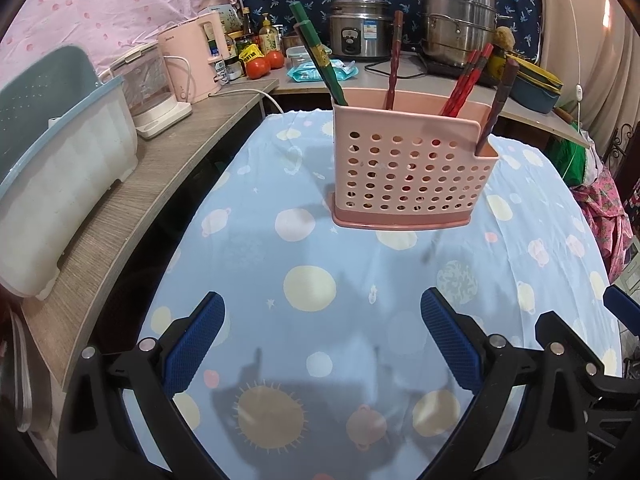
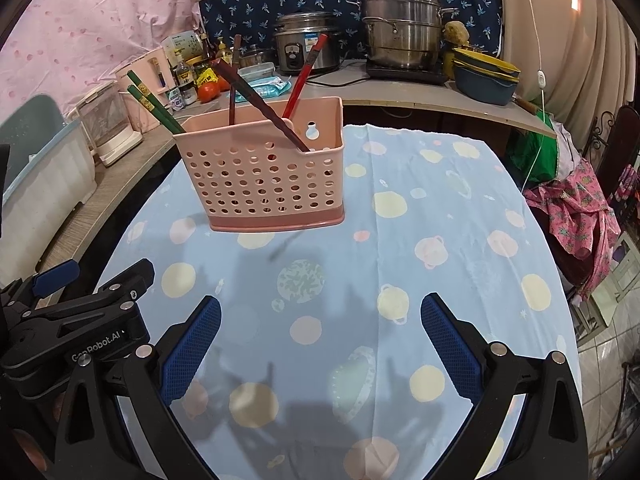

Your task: Organize utensils

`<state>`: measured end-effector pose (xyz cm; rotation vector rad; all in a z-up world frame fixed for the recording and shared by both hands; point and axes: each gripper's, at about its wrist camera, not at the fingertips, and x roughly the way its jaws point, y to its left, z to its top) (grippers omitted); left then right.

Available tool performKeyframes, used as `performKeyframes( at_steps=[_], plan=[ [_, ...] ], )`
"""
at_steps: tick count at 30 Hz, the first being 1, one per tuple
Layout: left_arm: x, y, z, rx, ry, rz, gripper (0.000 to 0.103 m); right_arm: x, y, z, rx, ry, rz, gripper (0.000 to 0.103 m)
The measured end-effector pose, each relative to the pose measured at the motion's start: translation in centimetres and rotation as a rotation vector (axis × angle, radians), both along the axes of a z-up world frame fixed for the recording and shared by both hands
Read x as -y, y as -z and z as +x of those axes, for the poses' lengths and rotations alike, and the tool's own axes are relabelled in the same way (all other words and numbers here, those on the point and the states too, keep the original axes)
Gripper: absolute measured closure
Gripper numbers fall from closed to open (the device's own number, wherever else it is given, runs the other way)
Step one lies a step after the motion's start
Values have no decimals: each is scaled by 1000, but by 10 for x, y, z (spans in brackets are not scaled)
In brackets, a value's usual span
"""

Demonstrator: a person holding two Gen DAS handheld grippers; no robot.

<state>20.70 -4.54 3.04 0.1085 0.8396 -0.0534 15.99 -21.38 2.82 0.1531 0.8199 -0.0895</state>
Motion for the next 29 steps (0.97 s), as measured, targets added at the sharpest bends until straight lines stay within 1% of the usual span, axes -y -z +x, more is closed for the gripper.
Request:
performKeyframes(
  at_steps=[22, 25, 29],
  plan=[
    [1, 0, -4, 8, 11, 6, 9, 1, 1, -2, -1, 12, 0, 6],
    [0, -1, -4, 12, -4, 8, 9, 1, 1, -2, -2, 15, -1, 6],
    [0, 0, -4, 4, 7, 3, 9, 2, 1, -3, -6, 18, 0, 6]
  ],
)
